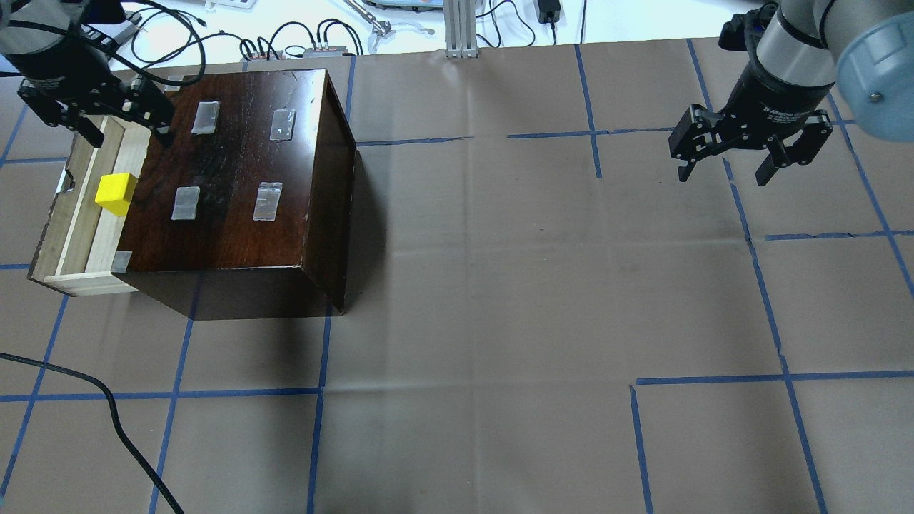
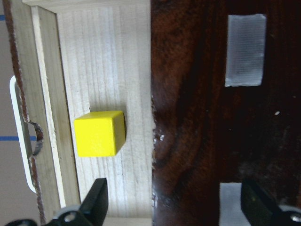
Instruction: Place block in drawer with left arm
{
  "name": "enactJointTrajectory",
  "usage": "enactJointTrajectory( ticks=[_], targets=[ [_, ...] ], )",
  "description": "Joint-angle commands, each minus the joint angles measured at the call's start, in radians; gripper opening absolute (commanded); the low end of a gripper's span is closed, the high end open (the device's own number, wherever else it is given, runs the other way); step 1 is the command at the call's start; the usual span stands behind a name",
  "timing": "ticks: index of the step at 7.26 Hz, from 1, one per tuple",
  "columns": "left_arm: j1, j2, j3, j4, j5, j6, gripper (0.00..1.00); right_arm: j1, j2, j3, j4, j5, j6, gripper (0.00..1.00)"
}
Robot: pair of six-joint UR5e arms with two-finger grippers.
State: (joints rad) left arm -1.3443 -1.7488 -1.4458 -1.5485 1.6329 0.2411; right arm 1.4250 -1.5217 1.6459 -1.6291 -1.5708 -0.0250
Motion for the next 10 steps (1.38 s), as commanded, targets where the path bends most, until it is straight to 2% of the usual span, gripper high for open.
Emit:
enactJointTrajectory(
  ticks=[1, 5, 10],
  targets=[
    [-0.134, 0.046, -0.024, -0.047, -0.092, -0.081, 0.99, 0.0, 0.0, 0.0, 0.0, 0.0, -0.001, 1.0],
    [-0.164, 0.116, -0.128, -0.036, -0.091, -0.137, 0.99, 0.0, 0.0, 0.0, 0.0, 0.0, -0.001, 1.0],
    [-0.171, 0.106, -0.127, -0.027, -0.094, -0.126, 0.99, 0.0, 0.0, 0.0, 0.0, 0.0, -0.001, 1.0]
  ],
)
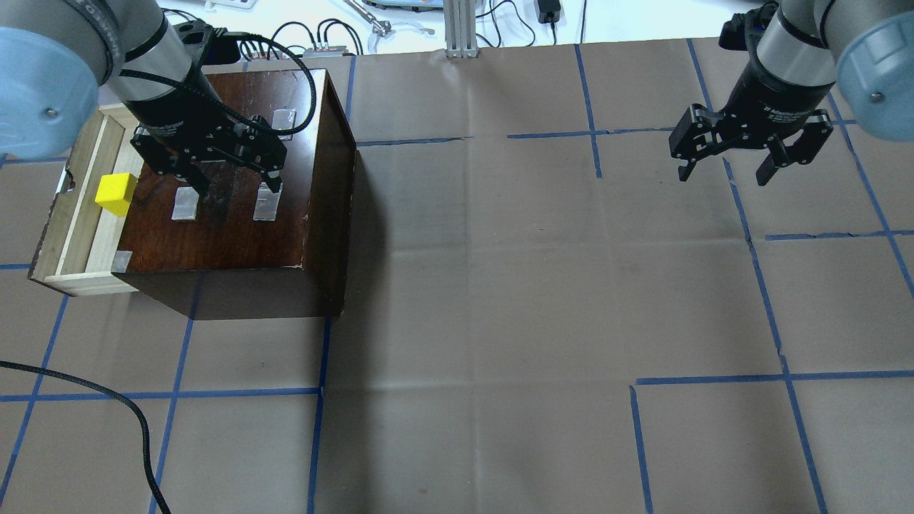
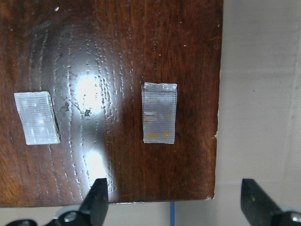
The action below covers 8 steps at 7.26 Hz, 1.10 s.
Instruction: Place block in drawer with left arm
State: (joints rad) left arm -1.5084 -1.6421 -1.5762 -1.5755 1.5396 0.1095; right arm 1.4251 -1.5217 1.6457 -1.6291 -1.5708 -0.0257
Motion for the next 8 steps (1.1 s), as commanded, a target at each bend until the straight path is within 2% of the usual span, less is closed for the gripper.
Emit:
enactJointTrajectory(
  ticks=[1, 8],
  targets=[
    [-0.016, 0.002, 0.007, 0.0, 0.0, 0.006, 0.99, 0.0, 0.0, -0.001, 0.0, 0.0, 0.001, 1.0],
    [-0.029, -0.024, 0.034, 0.054, 0.002, -0.007, 0.99, 0.0, 0.0, 0.0, 0.0, 0.0, 0.0, 1.0]
  ],
)
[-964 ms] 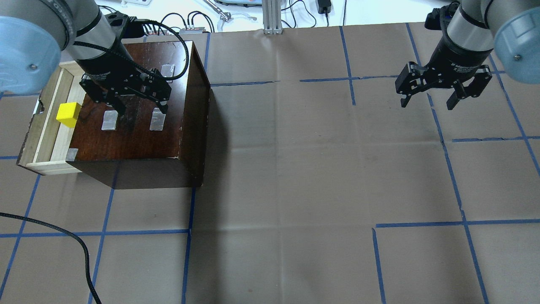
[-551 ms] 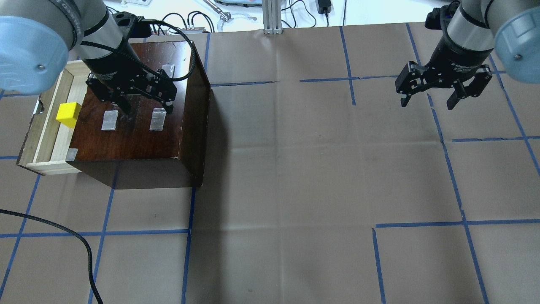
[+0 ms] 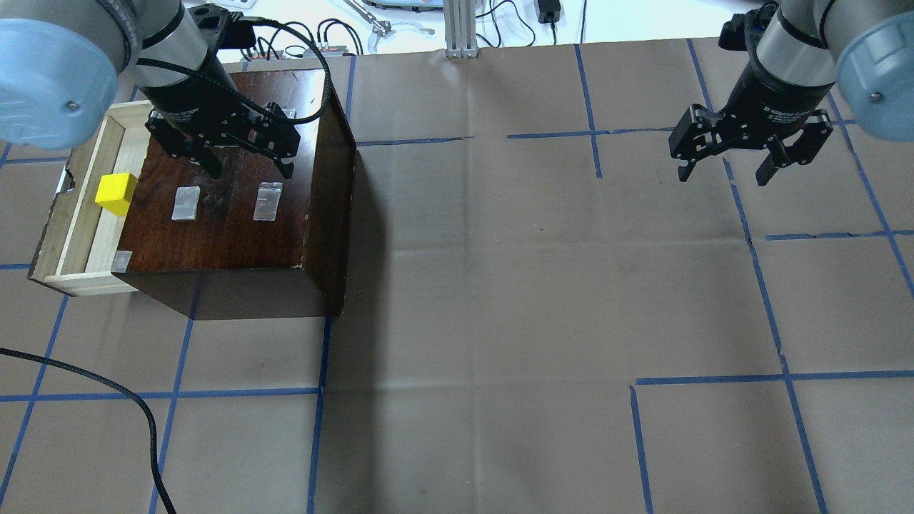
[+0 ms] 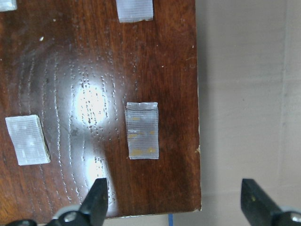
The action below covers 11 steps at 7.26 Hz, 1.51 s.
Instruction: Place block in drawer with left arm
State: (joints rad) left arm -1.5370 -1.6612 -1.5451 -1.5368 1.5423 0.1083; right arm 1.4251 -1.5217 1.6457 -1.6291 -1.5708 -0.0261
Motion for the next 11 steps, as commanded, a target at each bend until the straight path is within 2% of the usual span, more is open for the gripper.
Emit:
enactJointTrajectory(
  ticks=[1, 11],
  targets=[
    [0.0, -0.003, 0.002, 0.029, 0.001, -0.006, 0.99, 0.0, 0.0, 0.0, 0.0, 0.0, 0.0, 1.0],
    [0.003, 0.006, 0.0, 0.029, 0.001, -0.002, 0.99, 0.0, 0.0, -0.001, 0.0, 0.0, 0.0, 1.0]
  ],
)
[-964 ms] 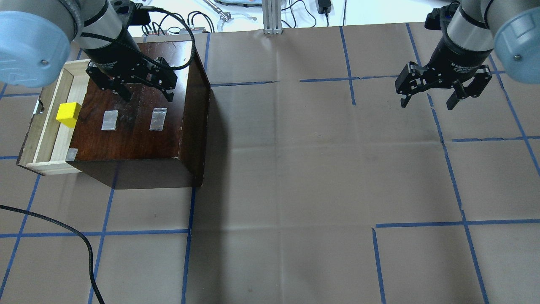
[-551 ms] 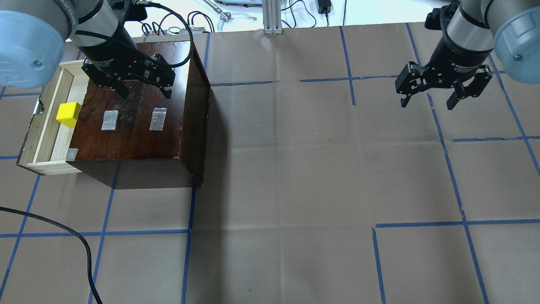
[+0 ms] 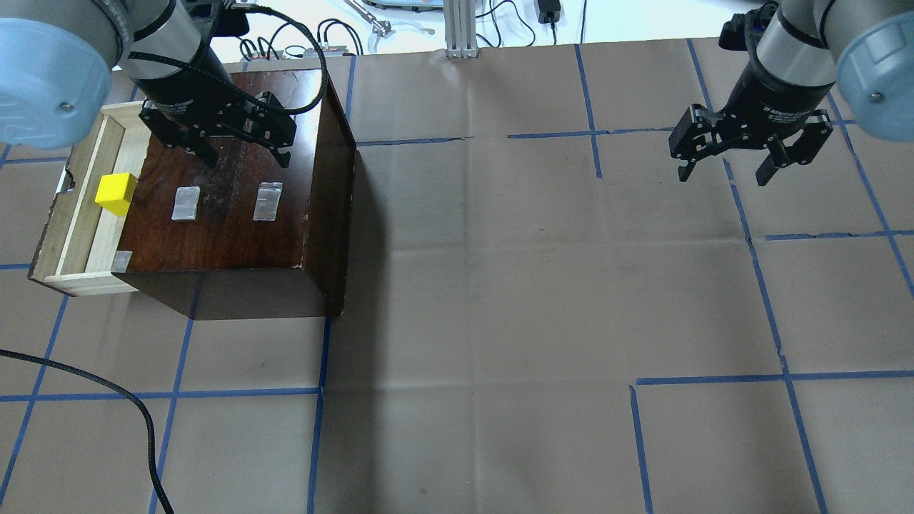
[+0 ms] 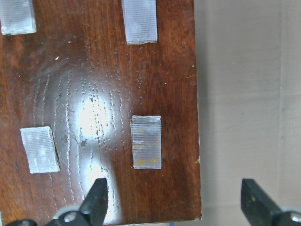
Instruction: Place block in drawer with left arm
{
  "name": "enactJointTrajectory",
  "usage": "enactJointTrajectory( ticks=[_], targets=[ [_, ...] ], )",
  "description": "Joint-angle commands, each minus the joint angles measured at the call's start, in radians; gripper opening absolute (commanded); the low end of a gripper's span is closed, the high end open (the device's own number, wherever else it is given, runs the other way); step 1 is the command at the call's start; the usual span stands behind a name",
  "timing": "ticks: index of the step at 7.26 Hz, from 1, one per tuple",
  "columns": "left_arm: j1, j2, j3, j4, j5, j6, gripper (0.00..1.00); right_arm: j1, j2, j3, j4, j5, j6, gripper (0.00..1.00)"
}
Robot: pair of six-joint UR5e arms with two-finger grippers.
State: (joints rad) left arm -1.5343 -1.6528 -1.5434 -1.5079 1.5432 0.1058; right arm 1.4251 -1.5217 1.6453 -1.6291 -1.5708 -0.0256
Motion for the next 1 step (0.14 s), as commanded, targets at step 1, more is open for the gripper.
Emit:
enactJointTrajectory(
  ticks=[1],
  targets=[
    [0.002, -0.004, -0.003, 0.002, -0.002, 0.0, 0.99, 0.0, 0.0, 0.001, 0.0, 0.0, 0.0, 1.0]
  ],
)
